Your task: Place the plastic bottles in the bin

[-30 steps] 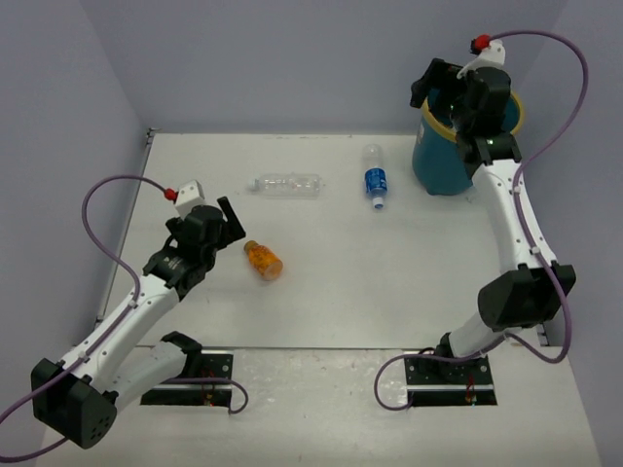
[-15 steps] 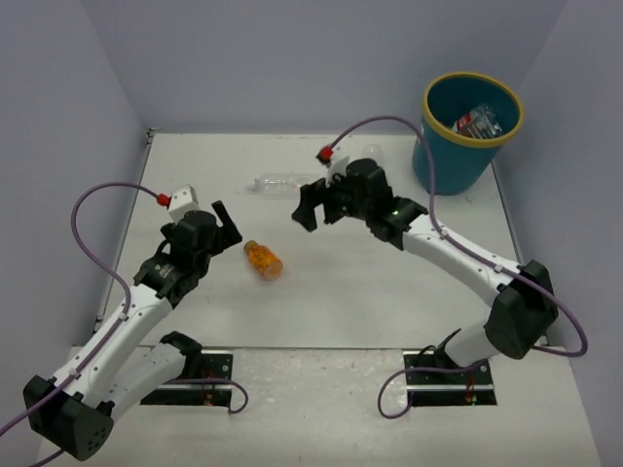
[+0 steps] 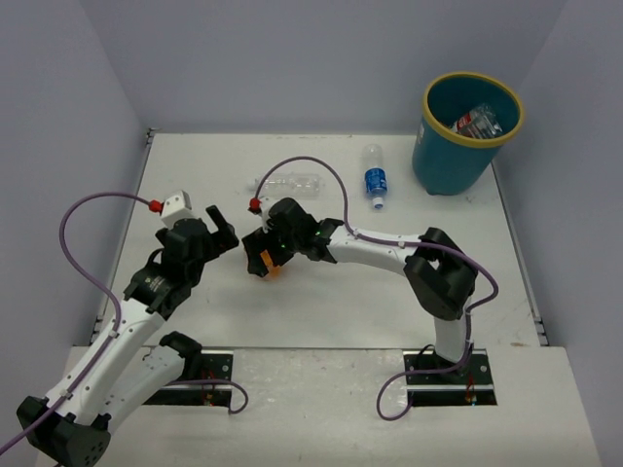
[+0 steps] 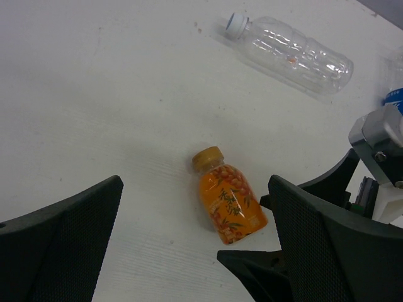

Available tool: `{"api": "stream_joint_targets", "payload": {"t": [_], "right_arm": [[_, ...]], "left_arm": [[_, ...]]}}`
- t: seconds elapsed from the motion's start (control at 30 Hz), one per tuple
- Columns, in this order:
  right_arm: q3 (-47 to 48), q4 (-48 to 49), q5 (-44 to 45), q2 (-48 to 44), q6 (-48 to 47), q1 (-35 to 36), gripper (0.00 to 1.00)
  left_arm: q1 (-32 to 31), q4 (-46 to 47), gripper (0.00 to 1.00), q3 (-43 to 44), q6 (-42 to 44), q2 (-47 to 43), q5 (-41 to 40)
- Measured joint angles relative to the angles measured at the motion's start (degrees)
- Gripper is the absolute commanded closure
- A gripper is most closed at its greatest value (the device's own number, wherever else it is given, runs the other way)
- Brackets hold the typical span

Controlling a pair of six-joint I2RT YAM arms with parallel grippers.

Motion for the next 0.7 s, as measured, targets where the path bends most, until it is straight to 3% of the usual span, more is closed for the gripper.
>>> {"api": "stream_joint_targets", "payload": {"t": [0.2, 0.7], "right_arm": [[0.71, 0.14, 3.12, 3.07, 1.29, 1.76, 0.01], [4.82, -2.95, 20.27, 10.30, 11.91, 3.74, 0.02]], "left_arm": [[0.00, -0.39, 0.00, -0.26, -0.09, -0.06, 0.14], [0.00, -0.53, 0.00, -1.51, -1.51, 0.46, 1.00]]}}
